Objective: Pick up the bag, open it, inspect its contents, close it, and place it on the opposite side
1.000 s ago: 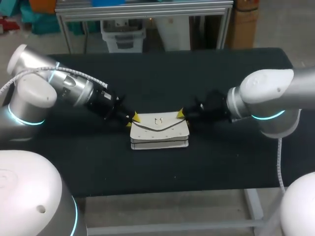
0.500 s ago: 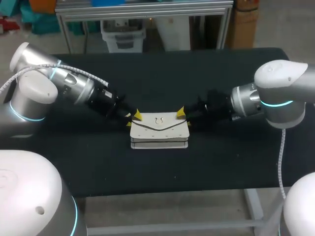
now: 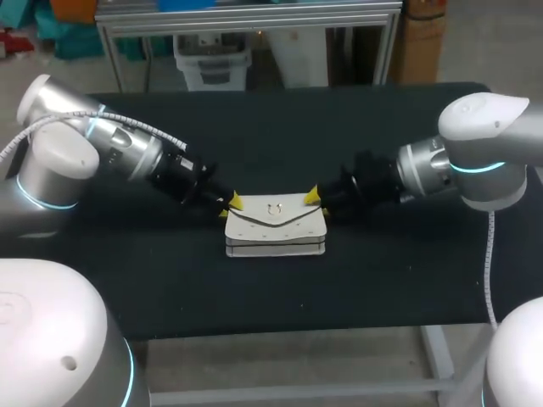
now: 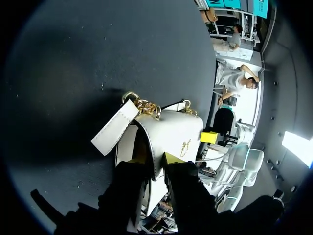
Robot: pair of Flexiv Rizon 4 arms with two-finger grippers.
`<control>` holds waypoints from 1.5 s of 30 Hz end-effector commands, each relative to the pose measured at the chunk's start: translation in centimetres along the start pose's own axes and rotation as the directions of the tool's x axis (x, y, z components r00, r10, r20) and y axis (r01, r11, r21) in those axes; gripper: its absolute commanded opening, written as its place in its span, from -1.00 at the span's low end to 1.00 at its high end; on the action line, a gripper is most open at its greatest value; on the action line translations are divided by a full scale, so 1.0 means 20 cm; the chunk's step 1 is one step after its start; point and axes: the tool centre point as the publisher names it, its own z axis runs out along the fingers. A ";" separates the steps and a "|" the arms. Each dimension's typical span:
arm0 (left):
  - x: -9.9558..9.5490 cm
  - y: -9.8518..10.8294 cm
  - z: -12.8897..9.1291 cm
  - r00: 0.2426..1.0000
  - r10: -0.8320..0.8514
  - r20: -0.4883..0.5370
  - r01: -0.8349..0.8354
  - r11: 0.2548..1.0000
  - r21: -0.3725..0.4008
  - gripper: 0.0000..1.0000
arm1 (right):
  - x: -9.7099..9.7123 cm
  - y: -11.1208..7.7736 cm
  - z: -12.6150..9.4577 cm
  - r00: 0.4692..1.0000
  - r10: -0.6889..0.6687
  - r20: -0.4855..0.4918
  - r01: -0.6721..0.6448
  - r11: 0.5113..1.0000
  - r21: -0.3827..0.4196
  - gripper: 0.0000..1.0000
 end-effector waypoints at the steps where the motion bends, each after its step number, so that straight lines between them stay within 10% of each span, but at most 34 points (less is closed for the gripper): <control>1: 0.01 -0.02 0.05 1.000 0.022 0.006 -0.022 1.000 -0.017 -1.00 | 0.03 0.00 0.04 1.000 -0.007 -0.005 0.007 1.000 0.010 -1.00; 3: 0.00 -0.01 0.03 1.000 0.022 0.015 -0.022 1.000 -0.018 -1.00 | 0.02 0.00 0.03 1.000 -0.009 -0.004 0.009 1.000 0.011 -1.00; 4: 0.00 0.00 0.03 1.000 0.022 0.013 -0.021 1.000 -0.013 -0.31 | 0.02 0.00 0.02 1.000 -0.008 -0.004 0.008 1.000 0.010 -1.00; 5: -0.01 0.00 0.01 1.000 0.022 -0.003 -0.022 1.000 -0.010 0.91 | 0.01 0.00 0.01 1.000 -0.007 -0.002 0.007 1.000 0.005 -1.00; 8: -0.03 0.01 -0.02 0.999 0.022 -0.046 -0.022 1.000 -0.016 1.00 | -0.01 -0.01 0.00 1.000 0.005 -0.003 -0.005 1.000 -0.007 -0.15; 9: -0.03 0.01 -0.02 0.998 0.022 -0.054 -0.023 1.000 -0.019 1.00 | -0.01 -0.01 0.00 1.000 0.007 -0.004 -0.007 1.000 -0.009 -0.05; 11: -0.04 0.01 -0.01 0.998 0.018 -0.068 -0.020 0.999 -0.029 1.00 | -0.02 -0.01 -0.01 1.000 0.016 -0.012 -0.017 1.000 -0.016 0.79; 18: -0.02 0.04 -0.05 0.996 0.037 -0.080 -0.040 0.999 -0.032 0.80 | -0.01 -0.01 -0.05 1.000 0.017 -0.016 -0.018 0.999 -0.033 0.84; 26: 0.02 0.08 -0.03 0.994 0.064 -0.091 -0.070 0.996 -0.057 -0.04 | 0.03 -0.02 -0.07 1.000 0.007 -0.026 -0.008 0.999 -0.048 0.49; 34: 0.01 0.06 0.00 0.993 0.053 -0.102 -0.062 0.994 -0.090 0.02 | 0.04 -0.02 -0.03 0.999 0.001 -0.034 -0.002 1.000 -0.030 0.17; 35: 0.01 0.06 0.01 0.994 0.046 -0.104 -0.056 0.994 -0.095 -0.15 | 0.03 -0.02 -0.03 0.999 0.004 -0.034 -0.005 1.000 -0.024 0.02; 36: 0.02 0.05 0.02 0.994 0.040 -0.106 -0.050 0.994 -0.100 -1.00 | 0.03 -0.02 -0.02 0.999 0.006 -0.033 -0.006 1.000 -0.020 -0.08; 39: 0.02 0.03 0.03 0.993 0.035 -0.114 -0.046 0.994 -0.102 -1.00 | 0.03 -0.02 -0.01 1.000 0.004 -0.028 -0.004 1.000 -0.012 -1.00; 45: 0.04 0.03 0.02 0.989 0.037 -0.141 -0.051 0.994 -0.096 -1.00 | 0.02 -0.01 0.00 1.000 0.003 -0.023 -0.003 1.000 -0.008 -1.00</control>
